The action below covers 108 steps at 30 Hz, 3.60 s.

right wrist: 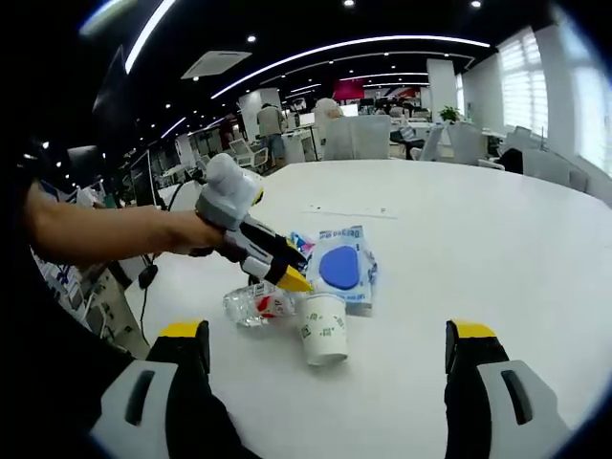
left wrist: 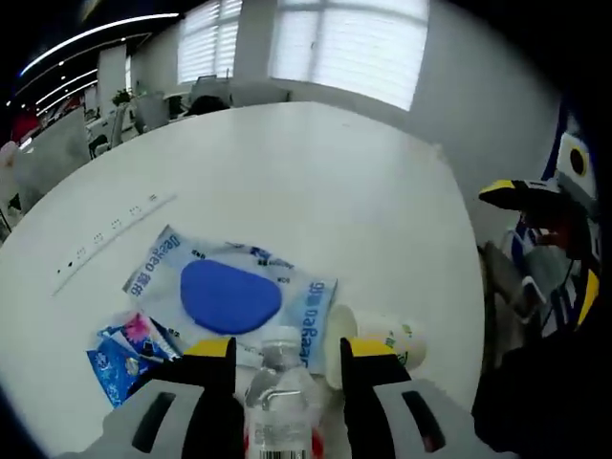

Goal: Arrange the tabletop items into an orderly group along one side of the table until the central work area is clear of visible clutter.

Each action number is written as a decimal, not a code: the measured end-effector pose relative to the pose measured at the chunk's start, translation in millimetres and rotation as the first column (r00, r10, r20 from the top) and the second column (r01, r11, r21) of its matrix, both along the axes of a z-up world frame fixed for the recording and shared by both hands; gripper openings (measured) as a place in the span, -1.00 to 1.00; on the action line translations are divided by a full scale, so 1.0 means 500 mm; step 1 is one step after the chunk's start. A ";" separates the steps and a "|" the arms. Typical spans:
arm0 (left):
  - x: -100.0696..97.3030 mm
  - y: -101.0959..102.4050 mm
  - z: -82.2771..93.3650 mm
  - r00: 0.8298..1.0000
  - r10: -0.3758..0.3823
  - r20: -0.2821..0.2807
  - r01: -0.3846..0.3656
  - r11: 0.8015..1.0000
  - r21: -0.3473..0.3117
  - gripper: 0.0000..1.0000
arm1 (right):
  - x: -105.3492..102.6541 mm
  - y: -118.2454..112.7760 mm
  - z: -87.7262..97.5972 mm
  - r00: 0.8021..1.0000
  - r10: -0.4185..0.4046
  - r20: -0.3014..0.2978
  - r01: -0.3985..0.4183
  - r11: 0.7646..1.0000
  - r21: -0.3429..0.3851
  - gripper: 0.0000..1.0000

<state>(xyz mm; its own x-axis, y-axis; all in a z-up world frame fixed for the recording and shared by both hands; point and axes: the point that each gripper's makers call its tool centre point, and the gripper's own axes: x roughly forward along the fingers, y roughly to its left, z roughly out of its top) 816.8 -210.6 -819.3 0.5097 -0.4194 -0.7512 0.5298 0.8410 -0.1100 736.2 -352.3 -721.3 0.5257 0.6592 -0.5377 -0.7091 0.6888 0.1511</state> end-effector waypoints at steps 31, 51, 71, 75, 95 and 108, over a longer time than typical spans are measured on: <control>0.009 -0.042 -0.091 0.983 -0.057 -0.176 0.072 0.994 0.080 -0.57 | 0.005 -0.053 -0.021 0.998 -0.048 -0.030 0.048 0.999 -0.010 0.95; -0.010 -0.041 -0.026 0.982 -0.110 -0.155 0.125 0.988 0.092 -0.65 | 0.014 -0.029 -0.026 0.999 -0.020 -0.039 0.021 1.000 0.014 0.95; -0.070 0.017 0.096 0.988 -0.154 -0.012 0.154 0.984 0.088 -0.66 | 0.030 0.023 -0.012 0.998 0.059 -0.010 -0.058 0.997 0.050 0.97; -0.091 0.039 0.118 0.990 -0.140 0.008 0.139 0.986 0.092 -0.67 | 0.035 0.037 -0.002 0.996 0.082 0.017 -0.083 0.995 0.053 0.98; -0.203 0.120 0.181 0.993 -0.056 0.101 0.049 0.997 0.067 -0.65 | 0.054 0.088 0.011 0.988 0.148 0.041 -0.150 0.987 0.057 0.99; -0.276 0.148 0.190 0.989 -0.046 0.139 0.037 0.997 0.066 -0.63 | 0.058 0.104 0.008 0.983 0.177 0.044 -0.179 0.983 0.045 0.99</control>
<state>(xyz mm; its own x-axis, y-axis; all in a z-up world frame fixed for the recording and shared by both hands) 678.7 -136.6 -724.1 0.5952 -0.3964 -0.6990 0.5708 0.8209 0.0206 765.4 -300.1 -717.4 0.4179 0.7687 -0.4842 -0.8256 0.5437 0.1507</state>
